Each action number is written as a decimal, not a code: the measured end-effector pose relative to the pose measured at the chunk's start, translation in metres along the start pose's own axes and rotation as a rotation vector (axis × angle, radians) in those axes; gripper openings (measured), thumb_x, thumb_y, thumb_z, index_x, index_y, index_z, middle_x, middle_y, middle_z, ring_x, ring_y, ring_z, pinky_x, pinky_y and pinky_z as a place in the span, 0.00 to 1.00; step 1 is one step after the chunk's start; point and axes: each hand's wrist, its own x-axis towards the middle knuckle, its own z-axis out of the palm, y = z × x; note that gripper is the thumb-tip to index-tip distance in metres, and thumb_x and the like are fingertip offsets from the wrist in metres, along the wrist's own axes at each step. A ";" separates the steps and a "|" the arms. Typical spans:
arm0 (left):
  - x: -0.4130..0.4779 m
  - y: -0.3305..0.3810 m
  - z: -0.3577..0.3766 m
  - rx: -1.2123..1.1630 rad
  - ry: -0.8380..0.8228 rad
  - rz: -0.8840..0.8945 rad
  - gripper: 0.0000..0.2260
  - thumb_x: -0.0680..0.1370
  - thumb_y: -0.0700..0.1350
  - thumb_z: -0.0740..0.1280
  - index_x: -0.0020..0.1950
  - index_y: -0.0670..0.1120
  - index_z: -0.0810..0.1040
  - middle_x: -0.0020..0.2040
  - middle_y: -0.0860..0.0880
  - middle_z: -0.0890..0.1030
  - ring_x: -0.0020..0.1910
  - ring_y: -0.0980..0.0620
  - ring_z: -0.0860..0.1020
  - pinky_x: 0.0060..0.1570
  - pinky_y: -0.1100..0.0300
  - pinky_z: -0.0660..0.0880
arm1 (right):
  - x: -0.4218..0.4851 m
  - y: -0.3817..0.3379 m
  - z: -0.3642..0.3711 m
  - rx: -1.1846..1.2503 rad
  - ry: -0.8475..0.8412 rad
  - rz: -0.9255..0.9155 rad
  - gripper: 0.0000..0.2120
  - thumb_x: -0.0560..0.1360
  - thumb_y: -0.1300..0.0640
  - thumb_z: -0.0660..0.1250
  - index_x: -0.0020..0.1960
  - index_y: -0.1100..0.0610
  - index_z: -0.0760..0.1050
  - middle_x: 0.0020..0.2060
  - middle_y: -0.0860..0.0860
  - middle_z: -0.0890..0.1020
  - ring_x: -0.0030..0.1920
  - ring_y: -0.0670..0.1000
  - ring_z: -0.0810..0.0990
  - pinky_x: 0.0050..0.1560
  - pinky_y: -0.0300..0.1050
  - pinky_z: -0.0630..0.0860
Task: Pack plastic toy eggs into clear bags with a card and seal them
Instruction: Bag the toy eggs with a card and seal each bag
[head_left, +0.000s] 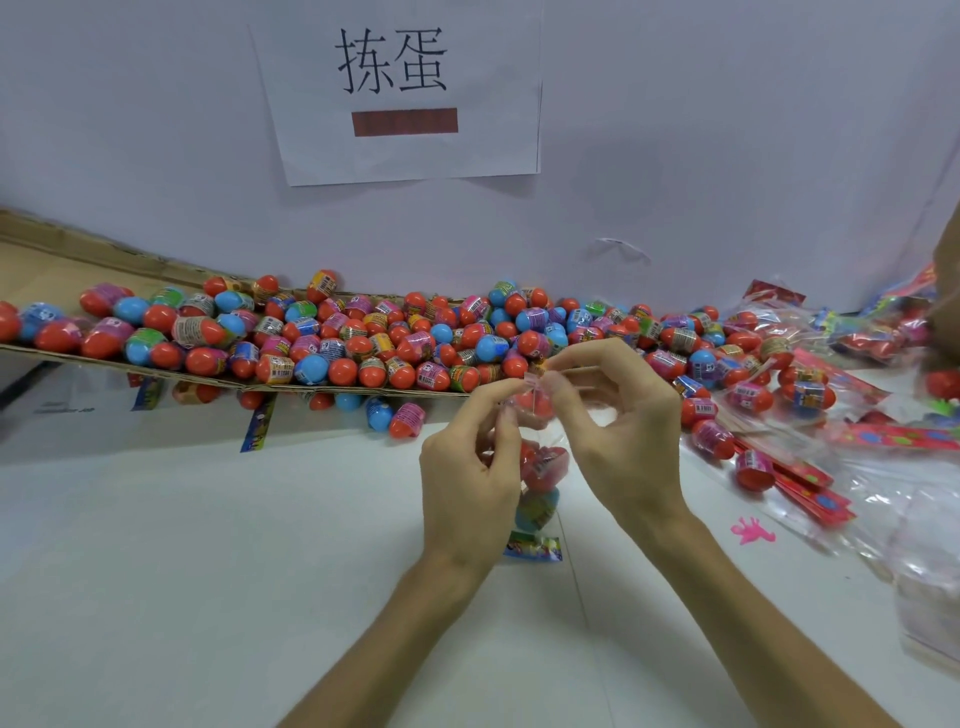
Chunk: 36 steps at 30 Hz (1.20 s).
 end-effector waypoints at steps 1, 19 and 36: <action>0.001 0.001 -0.001 -0.002 0.000 0.009 0.12 0.83 0.43 0.63 0.62 0.57 0.79 0.48 0.62 0.85 0.47 0.58 0.85 0.44 0.60 0.84 | 0.000 0.001 0.001 -0.016 -0.027 -0.035 0.03 0.75 0.64 0.74 0.49 0.59 0.82 0.44 0.50 0.83 0.45 0.44 0.83 0.45 0.33 0.79; 0.001 -0.009 -0.003 0.206 0.006 0.207 0.15 0.83 0.41 0.62 0.66 0.54 0.79 0.51 0.64 0.80 0.49 0.62 0.81 0.47 0.69 0.80 | -0.002 0.005 0.002 -0.119 -0.050 -0.129 0.03 0.75 0.66 0.74 0.47 0.60 0.83 0.42 0.49 0.83 0.41 0.45 0.81 0.42 0.34 0.78; 0.005 -0.004 -0.005 0.114 0.021 0.046 0.13 0.84 0.41 0.62 0.61 0.56 0.81 0.46 0.57 0.85 0.43 0.53 0.84 0.38 0.50 0.84 | 0.011 0.010 -0.007 -0.050 0.096 0.175 0.06 0.80 0.64 0.66 0.46 0.55 0.76 0.40 0.46 0.78 0.37 0.40 0.75 0.39 0.31 0.72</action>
